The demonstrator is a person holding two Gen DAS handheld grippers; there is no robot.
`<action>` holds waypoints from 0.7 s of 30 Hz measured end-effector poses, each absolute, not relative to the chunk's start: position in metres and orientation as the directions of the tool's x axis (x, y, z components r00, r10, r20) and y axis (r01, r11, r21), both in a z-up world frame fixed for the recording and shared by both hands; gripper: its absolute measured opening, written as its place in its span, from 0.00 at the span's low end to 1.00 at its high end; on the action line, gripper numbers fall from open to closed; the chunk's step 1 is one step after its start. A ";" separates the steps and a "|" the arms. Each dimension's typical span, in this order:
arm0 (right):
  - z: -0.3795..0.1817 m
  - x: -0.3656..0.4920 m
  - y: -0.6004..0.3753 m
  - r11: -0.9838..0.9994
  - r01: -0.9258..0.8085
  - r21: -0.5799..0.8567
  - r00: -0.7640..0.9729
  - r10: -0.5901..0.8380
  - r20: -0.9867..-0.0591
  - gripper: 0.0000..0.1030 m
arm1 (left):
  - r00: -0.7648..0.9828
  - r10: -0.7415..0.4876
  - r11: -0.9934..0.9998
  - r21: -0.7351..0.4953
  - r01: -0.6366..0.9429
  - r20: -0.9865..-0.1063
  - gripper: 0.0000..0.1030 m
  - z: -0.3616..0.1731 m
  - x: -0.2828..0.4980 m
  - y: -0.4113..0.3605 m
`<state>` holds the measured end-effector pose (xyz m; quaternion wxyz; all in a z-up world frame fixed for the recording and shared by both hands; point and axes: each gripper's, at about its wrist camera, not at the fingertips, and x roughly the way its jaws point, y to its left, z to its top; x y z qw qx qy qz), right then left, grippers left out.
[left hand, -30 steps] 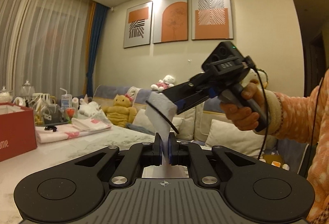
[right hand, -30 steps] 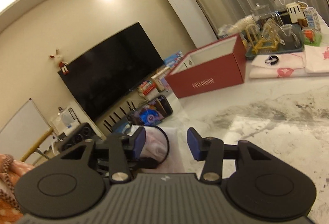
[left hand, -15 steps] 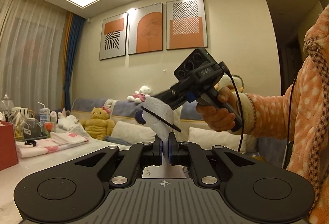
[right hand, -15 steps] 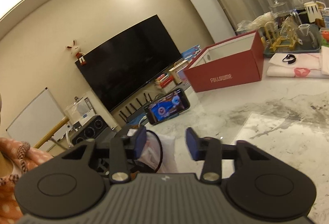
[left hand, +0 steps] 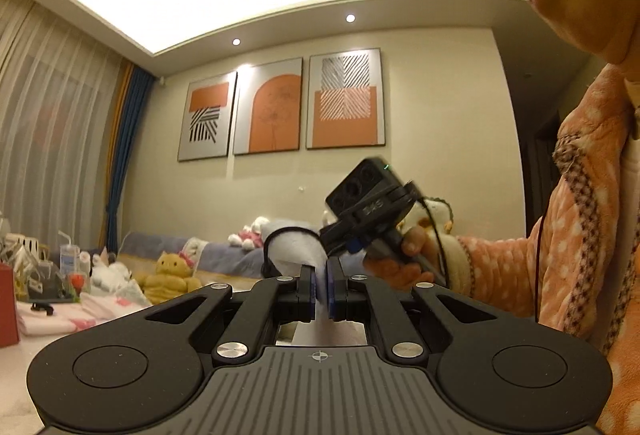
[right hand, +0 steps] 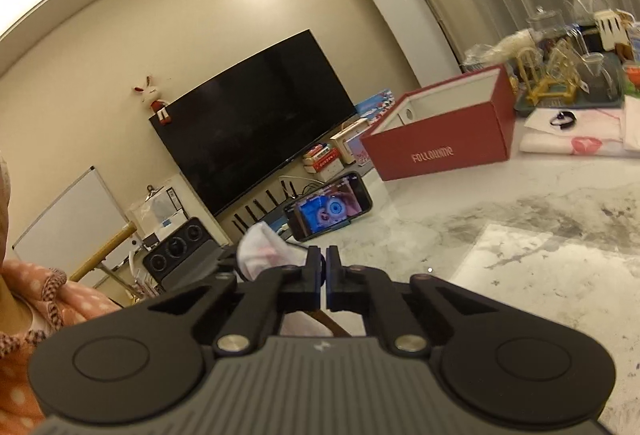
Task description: Fold shopping bag
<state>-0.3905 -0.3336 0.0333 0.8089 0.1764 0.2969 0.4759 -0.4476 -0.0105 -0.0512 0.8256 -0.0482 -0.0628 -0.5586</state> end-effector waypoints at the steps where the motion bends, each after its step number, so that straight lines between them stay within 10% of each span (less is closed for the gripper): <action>1: 0.029 -0.388 -0.336 0.460 -0.655 0.600 0.354 0.888 -0.294 0.01 | 0.372 -0.914 0.376 -0.010 0.927 0.162 0.05 -0.052 -0.447 -0.011; 21: 0.010 -0.401 -0.340 0.229 -0.712 0.664 0.251 0.966 -0.064 0.01 | 0.553 -0.806 0.506 -0.238 0.829 0.213 0.05 -0.064 -0.412 0.001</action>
